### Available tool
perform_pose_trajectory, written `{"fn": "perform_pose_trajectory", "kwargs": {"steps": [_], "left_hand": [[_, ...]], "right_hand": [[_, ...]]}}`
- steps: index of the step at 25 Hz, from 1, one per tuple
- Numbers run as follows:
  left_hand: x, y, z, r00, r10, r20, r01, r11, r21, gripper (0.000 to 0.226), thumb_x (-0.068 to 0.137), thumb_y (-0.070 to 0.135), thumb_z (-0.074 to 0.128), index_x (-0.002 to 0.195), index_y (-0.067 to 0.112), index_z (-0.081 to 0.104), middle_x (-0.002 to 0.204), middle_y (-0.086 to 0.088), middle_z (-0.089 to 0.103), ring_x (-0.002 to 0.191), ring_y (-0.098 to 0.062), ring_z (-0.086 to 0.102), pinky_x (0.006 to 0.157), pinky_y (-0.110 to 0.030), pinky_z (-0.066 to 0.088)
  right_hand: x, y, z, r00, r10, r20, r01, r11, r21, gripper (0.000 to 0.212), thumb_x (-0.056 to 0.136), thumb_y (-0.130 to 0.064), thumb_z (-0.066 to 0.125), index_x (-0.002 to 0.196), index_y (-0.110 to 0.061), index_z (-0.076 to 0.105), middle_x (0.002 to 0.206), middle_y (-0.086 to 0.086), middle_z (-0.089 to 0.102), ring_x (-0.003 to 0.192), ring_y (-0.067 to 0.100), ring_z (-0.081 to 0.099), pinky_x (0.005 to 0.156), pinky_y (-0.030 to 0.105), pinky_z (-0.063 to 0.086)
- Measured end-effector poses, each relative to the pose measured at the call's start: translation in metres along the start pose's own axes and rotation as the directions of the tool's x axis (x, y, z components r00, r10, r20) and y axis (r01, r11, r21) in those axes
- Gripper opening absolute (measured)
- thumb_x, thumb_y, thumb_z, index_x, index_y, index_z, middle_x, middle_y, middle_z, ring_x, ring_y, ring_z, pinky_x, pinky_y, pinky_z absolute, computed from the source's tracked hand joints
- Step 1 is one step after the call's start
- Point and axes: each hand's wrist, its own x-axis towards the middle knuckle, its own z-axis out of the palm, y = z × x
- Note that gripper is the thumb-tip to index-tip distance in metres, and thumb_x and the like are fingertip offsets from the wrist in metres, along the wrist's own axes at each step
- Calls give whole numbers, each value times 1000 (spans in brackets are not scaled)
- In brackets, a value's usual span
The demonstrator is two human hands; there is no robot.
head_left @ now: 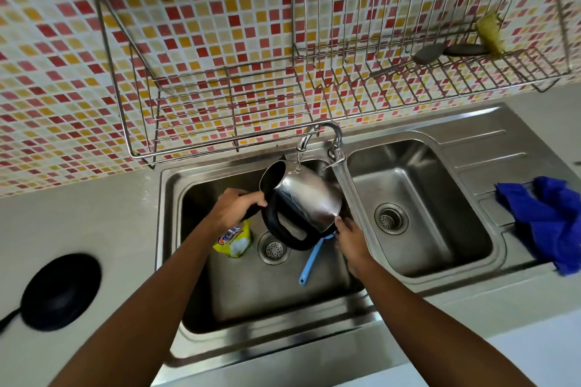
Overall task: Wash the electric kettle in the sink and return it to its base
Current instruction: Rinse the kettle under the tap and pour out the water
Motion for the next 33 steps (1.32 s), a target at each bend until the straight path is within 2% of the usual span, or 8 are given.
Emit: {"fn": "perform_pose_trajectory", "kwargs": {"steps": [2, 6, 8, 12, 14, 21, 26, 33], "left_hand": [[-7, 9, -2, 999, 14, 31, -12, 998, -68, 34, 47, 47, 71, 57, 17, 60, 59, -3, 50, 66, -22, 45, 65, -38, 36], [-13, 25, 1, 996, 48, 68, -43, 996, -77, 42, 46, 48, 69, 65, 12, 62, 63, -7, 53, 65, -23, 48, 62, -34, 39], [-14, 30, 3, 995, 71, 74, -67, 996, -50, 45, 46, 50, 69, 68, 10, 65, 63, -7, 55, 65, -22, 51, 62, -35, 41], [-18, 38, 2, 985, 140, 103, -143, 990, 14, 47, 49, 50, 67, 69, 7, 68, 64, -6, 57, 65, -22, 51, 62, -35, 39], [-22, 41, -1, 975, 183, 128, -196, 976, 94, 36, 53, 49, 68, 63, 14, 70, 60, 2, 56, 64, -21, 49, 64, -34, 38], [-42, 48, -14, 946, 297, 130, -324, 859, 396, 27, 58, 42, 77, 74, 21, 74, 80, -1, 72, 78, -16, 65, 69, -36, 52], [-60, 43, -31, 938, 319, 134, -344, 826, 447, 40, 51, 51, 71, 81, 24, 73, 80, 4, 70, 78, -14, 64, 62, -29, 47], [-62, 47, -40, 929, 343, 139, -365, 792, 489, 29, 59, 43, 76, 76, 20, 70, 76, 2, 68, 74, -14, 63, 58, -28, 43]], "right_hand": [[-6, -2, 1, 999, 13, 30, -19, 984, 175, 41, 92, -48, 56, 124, -23, 60, 122, 8, 66, 105, 22, 64, 71, 30, 50], [-24, -8, 0, 999, -38, 9, 33, 940, 341, 33, 95, -39, 56, 125, -26, 59, 121, 1, 67, 110, 21, 65, 85, 37, 55], [-33, -12, -4, 999, -39, -26, 46, 922, 386, 29, 98, -34, 54, 125, -24, 59, 118, 2, 68, 106, 19, 66, 85, 36, 55], [-44, -17, -9, 999, -30, -13, 33, 914, 405, 31, 100, -31, 51, 127, -19, 57, 113, 3, 69, 97, 16, 68, 86, 37, 54], [-46, -12, -8, 1000, 14, 17, -19, 920, 392, 35, 98, -37, 52, 127, -19, 57, 111, 2, 69, 96, 16, 67, 85, 38, 55], [-46, 2, 6, 980, 70, 185, -152, 867, 475, 50, 95, -48, 51, 142, -33, 40, 134, 8, 57, 121, 30, 56, 82, 42, 54], [-51, -2, 25, 960, 64, 274, -187, 871, 455, 52, 96, -41, 54, 144, -43, 34, 138, 5, 56, 127, 28, 53, 90, 49, 53], [-46, 0, 37, 954, 65, 293, -201, 865, 461, 49, 95, -39, 57, 142, -39, 41, 128, 7, 63, 117, 27, 62, 96, 54, 50]]}}
